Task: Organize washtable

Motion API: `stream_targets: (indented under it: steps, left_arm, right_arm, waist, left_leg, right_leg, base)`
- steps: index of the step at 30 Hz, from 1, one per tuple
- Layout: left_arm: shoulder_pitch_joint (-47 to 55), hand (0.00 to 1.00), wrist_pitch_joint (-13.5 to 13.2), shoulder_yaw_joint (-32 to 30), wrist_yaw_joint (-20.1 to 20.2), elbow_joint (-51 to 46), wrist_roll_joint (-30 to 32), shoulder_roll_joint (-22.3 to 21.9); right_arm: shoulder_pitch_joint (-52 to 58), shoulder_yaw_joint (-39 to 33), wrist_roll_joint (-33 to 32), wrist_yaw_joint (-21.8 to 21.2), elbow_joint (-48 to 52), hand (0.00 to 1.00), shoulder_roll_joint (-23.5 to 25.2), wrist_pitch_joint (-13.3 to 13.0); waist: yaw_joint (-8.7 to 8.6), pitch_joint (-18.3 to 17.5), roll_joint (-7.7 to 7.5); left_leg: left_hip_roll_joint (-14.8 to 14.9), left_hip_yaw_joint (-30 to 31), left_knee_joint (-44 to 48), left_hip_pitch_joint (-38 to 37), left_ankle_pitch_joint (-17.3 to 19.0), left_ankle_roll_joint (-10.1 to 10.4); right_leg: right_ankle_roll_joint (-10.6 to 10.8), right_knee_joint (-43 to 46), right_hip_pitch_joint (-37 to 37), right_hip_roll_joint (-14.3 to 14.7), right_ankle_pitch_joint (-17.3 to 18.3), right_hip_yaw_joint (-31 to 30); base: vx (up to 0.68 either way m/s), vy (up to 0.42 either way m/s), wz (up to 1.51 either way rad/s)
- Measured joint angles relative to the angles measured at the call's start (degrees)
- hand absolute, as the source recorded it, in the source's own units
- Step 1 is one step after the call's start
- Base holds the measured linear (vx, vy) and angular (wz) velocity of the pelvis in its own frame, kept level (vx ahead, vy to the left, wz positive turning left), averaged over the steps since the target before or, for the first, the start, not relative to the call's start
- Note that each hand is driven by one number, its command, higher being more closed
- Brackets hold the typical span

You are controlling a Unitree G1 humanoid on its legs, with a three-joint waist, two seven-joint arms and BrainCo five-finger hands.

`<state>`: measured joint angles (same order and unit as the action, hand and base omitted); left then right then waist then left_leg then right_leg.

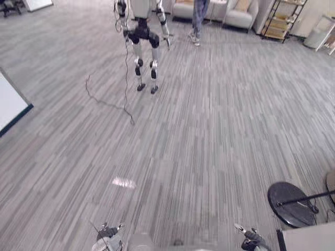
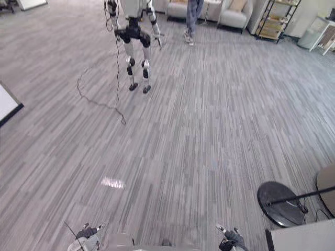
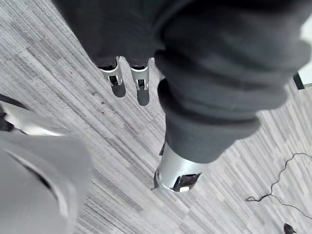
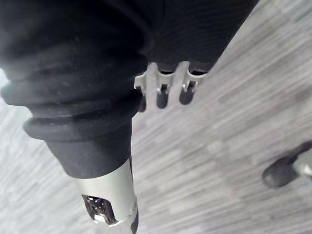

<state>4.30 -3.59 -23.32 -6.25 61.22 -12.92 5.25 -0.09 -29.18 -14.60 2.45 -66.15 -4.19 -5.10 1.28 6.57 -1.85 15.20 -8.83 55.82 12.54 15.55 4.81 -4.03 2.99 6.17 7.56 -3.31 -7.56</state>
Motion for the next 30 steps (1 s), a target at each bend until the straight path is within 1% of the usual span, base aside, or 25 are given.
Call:
stream_targets:
  steps: [1,2,3,4,5,6,7,8,9,10,11,12,14,15,16,17,19,20,21,22,23,24,26,27,30]
  left_arm:
    - [0.5,0.0,0.0,-0.1,-0.1,0.0,0.0,0.0]
    - [2.0,0.0,0.0,-0.1,-0.1,0.0,-0.1,-0.2]
    - [2.6,0.0,0.1,-0.1,-0.1,0.2,-0.2,-1.1]
    - [3.2,0.0,0.1,-0.3,-0.1,0.2,-0.5,-1.9]
    - [5.4,0.0,0.0,-1.6,-0.1,0.3,-1.1,-3.8]
    - [7.2,0.0,0.0,-2.4,-0.2,0.5,-1.4,-4.2]
    - [8.2,0.0,-0.1,-2.7,-0.3,0.6,-1.7,-4.2]
    - [9.6,0.0,-0.5,-3.0,-0.5,1.2,-1.8,-4.0]
    - [10.1,0.0,-0.6,-3.7,-0.5,1.9,-1.8,-3.2]
    - [10.5,0.0,-0.6,-4.3,-0.8,2.0,-2.2,-2.5]
    - [10.8,0.0,-0.6,-4.5,-1.0,2.0,-2.2,-2.0]
    - [10.9,0.0,-0.6,-5.1,-1.4,2.3,-2.2,-1.6]
    - [10.1,0.0,-0.7,-6.2,-1.4,2.4,-2.1,-1.3]
    - [9.3,0.0,-0.6,-6.1,-1.4,2.4,-2.0,-1.7]
    - [8.7,0.0,-0.6,-6.0,-1.3,2.5,-2.0,-2.3]
    - [8.0,0.0,-0.6,-5.8,-1.2,2.7,-1.8,-2.4]
    - [5.4,0.0,-0.7,-5.2,-1.3,3.6,-1.0,-2.7]
    - [5.2,0.0,-0.8,-4.3,-1.2,3.6,-0.9,-2.9]
    - [4.7,0.0,-0.9,-2.8,-1.1,3.6,-0.9,-2.7]
    - [4.3,0.0,-1.3,-1.3,-1.0,3.7,-0.8,-2.4]
    - [4.1,0.0,-1.5,-0.8,-0.8,3.8,-0.6,-2.0]
    - [4.0,0.0,-1.7,-0.7,-0.2,4.0,-0.1,-1.6]
    - [3.2,0.0,-1.7,-0.7,-0.1,4.6,0.2,-2.7]
    - [3.0,0.0,-1.9,-0.4,0.0,4.6,0.2,-3.7]
    - [3.3,0.0,-1.9,0.4,-0.1,4.7,0.2,-4.6]
  right_arm:
    - [-0.8,0.0,-0.1,0.0,0.0,0.0,0.4,-0.1]
    - [-2.1,0.1,-0.1,0.0,0.1,0.0,1.1,-0.2]
    - [-2.2,0.5,0.0,0.1,0.2,0.0,0.9,-0.3]
    - [-1.7,0.9,0.0,0.1,0.2,0.0,0.6,-0.4]
    - [-1.0,3.2,0.2,0.3,0.4,0.0,0.0,-0.5]
    - [0.0,5.9,0.7,0.3,0.9,0.0,0.0,-0.6]
    - [0.6,7.9,0.9,0.2,0.9,0.0,0.2,-0.7]
    - [0.7,10.8,1.3,0.0,0.5,0.0,0.7,-0.6]
    - [0.5,11.9,1.3,0.1,0.5,0.0,1.2,-0.7]
    - [0.6,12.2,1.3,0.1,0.3,0.0,1.8,-0.7]
    - [0.7,12.2,1.3,0.1,0.0,0.0,2.0,-0.8]
    - [1.7,12.2,1.3,0.1,0.0,0.0,2.7,-1.2]
    - [2.0,12.2,1.3,0.1,0.0,0.0,3.2,-1.2]
    - [2.9,12.1,1.3,0.1,0.0,0.0,3.3,-1.2]
    - [3.3,12.1,1.3,0.2,0.0,0.0,3.2,-1.3]
    - [3.9,12.1,1.3,0.4,0.0,0.0,3.1,-1.3]
    - [4.4,11.4,1.4,1.1,0.1,0.0,2.6,-1.3]
    - [4.8,11.5,1.9,1.1,0.1,0.0,2.5,-1.3]
    - [4.6,12.1,3.1,1.1,0.0,0.0,2.4,-1.3]
    - [4.0,12.6,4.3,0.9,-0.2,0.0,2.1,-1.2]
    - [4.0,13.4,4.7,0.9,-0.6,0.0,2.0,-1.1]
    - [4.1,13.4,5.1,0.9,-0.9,0.0,2.2,-1.1]
    - [4.1,13.2,5.8,0.9,-1.3,0.0,1.2,-1.0]
    - [4.1,13.4,6.7,0.8,-1.4,0.0,0.6,-1.0]
    - [4.0,13.4,8.6,0.7,-1.9,0.0,-0.1,-1.0]
  waist:
    - [0.05,0.5,0.17]
    - [0.4,1.2,-0.59]
    - [0.98,1.7,0.16]
    - [1.06,1.7,1.21]
    - [1.64,1.7,3.02]
    - [1.99,1.4,3.71]
    - [2.72,1.2,3.53]
    - [3.0,0.7,2.6]
    - [2.95,0.9,2.65]
    - [2.87,0.7,1.94]
    - [2.9,0.4,1.61]
    - [2.88,-0.6,0.62]
    - [2.96,-1.0,0.06]
    - [2.88,-1.1,0.28]
    - [2.78,-1.5,0.7]
    - [2.42,-1.6,0.8]
    - [2.19,-2.1,1.44]
    - [1.91,-2.6,1.73]
    - [1.31,-3.2,2.26]
    - [1.21,-3.4,2.63]
    - [1.2,-3.5,2.41]
    - [1.19,-3.5,1.32]
    - [1.03,-4.0,1.99]
    - [1.09,-4.2,2.76]
    - [1.23,-4.1,3.02]
  left_leg:
    - [-0.3,0.4,-3.5,1.2,0.8,0.4]
    - [-1.9,2.8,-15.1,2.1,0.6,1.1]
    - [-3.0,6.9,-24.1,2.0,0.3,1.6]
    - [-3.2,10.3,-29.6,1.5,-0.3,2.5]
    - [-3.3,14.8,-37.2,-0.3,-3.2,6.7]
    - [-4.6,13.7,-37.4,-2.0,-6.4,7.8]
    - [-5.4,12.6,-36.8,-2.5,-6.4,7.8]
    - [-5.5,11.2,-34.2,-1.9,-5.6,6.5]
    - [-5.5,10.0,-31.8,-1.2,-4.6,5.5]
    - [-5.9,9.0,-29.0,-1.4,-3.3,3.8]
    - [-6.1,7.9,-28.1,-1.7,-2.3,3.1]
    - [-6.2,5.0,-28.2,-3.2,-1.0,2.1]
    - [-6.3,1.5,-31.0,-6.2,-0.9,1.9]
    - [-6.5,-0.9,-34.0,-9.2,-1.2,1.5]
    - [-7.2,-2.7,-37.1,-11.5,-2.2,0.3]
    - [-7.5,-3.5,-38.7,-12.8,-2.6,-0.2]
    - [-9.2,-6.0,-44.1,-17.5,-4.3,-2.3]
    - [-9.2,-6.1,-45.2,-18.1,-4.6,-2.8]
    - [-9.0,-6.3,-46.5,-18.4,-5.2,-3.4]
    - [-8.5,-7.0,-47.3,-18.5,-5.7,-3.4]
    - [-8.8,-6.7,-47.4,-18.2,-5.8,-3.2]
    - [-10.0,-5.6,-47.5,-18.2,-5.8,-3.2]
    - [-10.1,-3.6,-48.0,-18.6,-5.9,-2.9]
    - [-10.2,-2.3,-48.6,-18.6,-6.0,-2.7]
    - [-9.5,-0.1,-50.5,-19.4,-6.7,-1.7]
  right_leg:
    - [0.3,0.1,1.4,-0.7,1.2,-1.2]
    - [1.0,0.7,3.0,-2.8,6.0,-3.9]
    - [1.7,1.9,3.3,-3.1,8.6,-5.4]
    - [2.0,2.9,3.5,-3.1,9.8,-6.3]
    - [3.0,7.5,2.9,-3.5,14.9,-10.5]
    - [4.1,9.8,2.2,-4.4,16.8,-13.8]
    - [4.8,10.1,1.9,-5.0,17.2,-15.3]
    - [4.9,12.8,0.2,-5.2,17.3,-16.2]
    - [5.4,14.4,-1.5,-5.3,18.0,-16.6]
    - [6.2,14.5,-1.9,-5.6,18.5,-19.1]
    - [6.5,14.2,-1.9,-5.8,18.6,-20.5]
    - [7.0,14.6,-2.3,-6.6,18.3,-22.9]
    - [7.8,17.2,-3.7,-6.7,16.9,-23.2]
    - [9.7,20.0,-5.2,-6.5,15.1,-22.5]
    - [10.3,23.3,-6.9,-6.6,13.7,-21.1]
    - [10.6,24.9,-7.8,-6.7,13.2,-19.7]
    - [8.9,27.5,-9.6,-8.9,11.3,-12.3]
    - [8.5,27.0,-9.6,-9.5,11.4,-10.1]
    - [7.5,23.9,-9.6,-9.9,13.3,-6.2]
    - [7.4,19.1,-10.3,-8.8,14.2,-4.3]
    - [7.2,13.9,-10.3,-8.0,11.8,-3.2]
    - [6.3,10.2,-10.2,-8.1,8.5,-2.5]
    - [6.4,6.8,-7.6,-8.7,8.7,-0.4]
    - [6.4,5.4,-6.9,-8.7,8.7,0.1]
    - [5.9,2.6,-4.5,-8.5,8.4,2.8]
  base:
    - [0.49,0.22,-0.81]
    - [0.35,0.226,-0.91]
    - [0.31,0.267,-0.92]
    - [0.29,0.387,-1.06]
    - [0.4,0.514,-1.23]
    - [0.35,0.437,-1.47]
    - [0.29,0.35,-1.55]
    - [0.26,0.324,-1.44]
    - [0.32,0.486,-1.57]
    - [0.22,0.403,-1.2]
    - [0.18,0.433,-1.35]
    - [0.14,0.305,-1.02]
    - [0.15,0.209,-1.03]
    - [0.12,0.162,-1.21]
    - [0.06,0.108,-1.0]
    - [0.06,0.104,-0.78]
    - [0.1,0.099,-0.45]
    - [0.14,0.08,-0.22]
    - [0.16,0.046,-0.21]
    - [0.16,0.029,-0.26]
    - [0.12,-0.003,-0.2]
    - [0.11,-0.041,-0.05]
    - [0.18,-0.089,0.19]
    - [0.18,-0.067,0.28]
    - [0.13,-0.057,0.37]
